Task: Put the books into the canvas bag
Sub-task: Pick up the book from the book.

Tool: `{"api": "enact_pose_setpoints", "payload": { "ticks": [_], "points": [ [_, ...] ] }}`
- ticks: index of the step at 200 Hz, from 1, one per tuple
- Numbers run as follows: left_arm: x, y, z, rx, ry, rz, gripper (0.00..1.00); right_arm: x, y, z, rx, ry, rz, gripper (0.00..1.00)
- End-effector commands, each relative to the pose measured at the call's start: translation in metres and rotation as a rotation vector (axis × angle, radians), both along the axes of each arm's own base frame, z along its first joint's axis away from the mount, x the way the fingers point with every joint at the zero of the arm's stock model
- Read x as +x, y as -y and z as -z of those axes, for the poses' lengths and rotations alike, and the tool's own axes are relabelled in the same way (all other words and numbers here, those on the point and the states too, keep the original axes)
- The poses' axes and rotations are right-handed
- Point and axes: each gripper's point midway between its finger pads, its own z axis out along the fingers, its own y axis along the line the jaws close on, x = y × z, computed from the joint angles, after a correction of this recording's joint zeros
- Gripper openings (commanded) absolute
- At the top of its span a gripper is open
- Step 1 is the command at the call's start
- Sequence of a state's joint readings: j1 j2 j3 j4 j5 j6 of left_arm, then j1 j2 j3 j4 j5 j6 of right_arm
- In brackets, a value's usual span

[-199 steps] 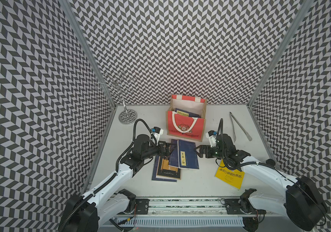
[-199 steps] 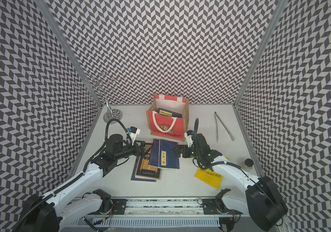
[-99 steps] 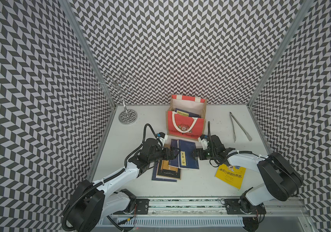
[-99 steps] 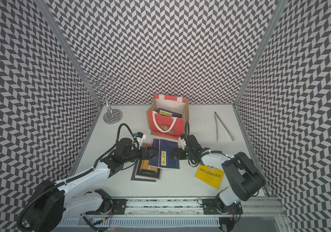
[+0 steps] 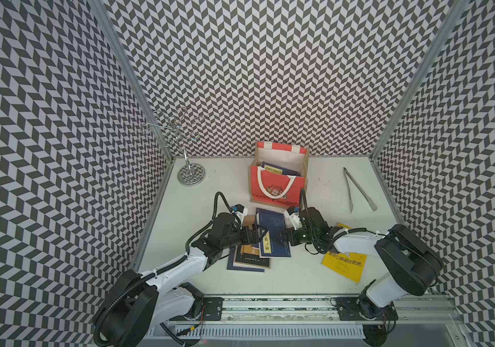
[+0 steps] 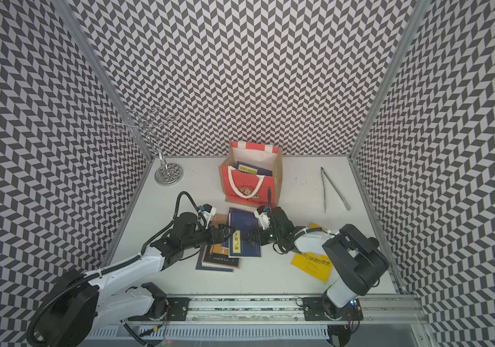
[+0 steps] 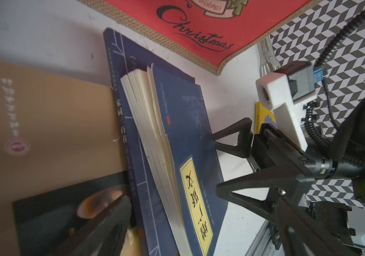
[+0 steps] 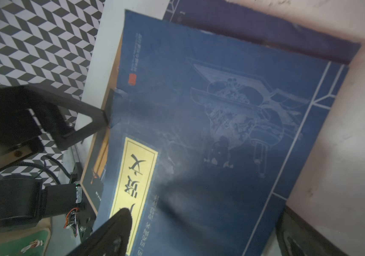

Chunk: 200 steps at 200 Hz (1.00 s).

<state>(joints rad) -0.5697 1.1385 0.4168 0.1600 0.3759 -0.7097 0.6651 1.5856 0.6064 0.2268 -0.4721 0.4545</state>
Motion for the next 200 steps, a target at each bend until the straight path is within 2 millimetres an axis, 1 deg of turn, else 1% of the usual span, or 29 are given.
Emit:
{"api": "enact_pose_setpoints", "payload": {
  "ticks": [1,24,36,65,99,119,146,174,200],
  "points": [
    [-0.004,0.001,0.0,-0.02,-0.002,0.005,1.0,-0.009,-0.011,-0.018,0.086,0.021,-0.033,1.0],
    [-0.008,-0.001,0.007,-0.012,-0.02,0.005,1.0,-0.019,-0.014,-0.019,0.11,0.005,-0.05,1.0],
    [-0.01,-0.001,0.008,-0.016,-0.02,0.008,1.0,-0.024,-0.015,-0.021,0.12,0.006,-0.058,1.0],
    [-0.01,0.001,0.004,-0.025,0.001,0.027,1.0,-0.04,-0.02,-0.039,0.174,0.049,-0.117,1.0],
    [-0.007,0.006,0.001,-0.021,0.011,0.051,1.0,-0.053,-0.021,-0.059,0.228,0.096,-0.162,0.99],
    [-0.008,0.007,0.002,-0.029,0.007,0.059,1.0,-0.055,-0.022,-0.065,0.252,0.109,-0.172,0.99],
    [-0.009,0.009,0.005,-0.033,-0.001,0.072,0.99,-0.055,-0.026,-0.063,0.269,0.095,-0.188,0.99],
    [-0.011,0.013,0.0,-0.053,0.01,0.093,0.99,-0.055,-0.029,-0.067,0.293,0.101,-0.197,0.98],
    [-0.011,0.013,0.001,-0.052,0.009,0.098,1.0,-0.052,-0.032,-0.073,0.315,0.123,-0.192,0.94]
  ]
}}
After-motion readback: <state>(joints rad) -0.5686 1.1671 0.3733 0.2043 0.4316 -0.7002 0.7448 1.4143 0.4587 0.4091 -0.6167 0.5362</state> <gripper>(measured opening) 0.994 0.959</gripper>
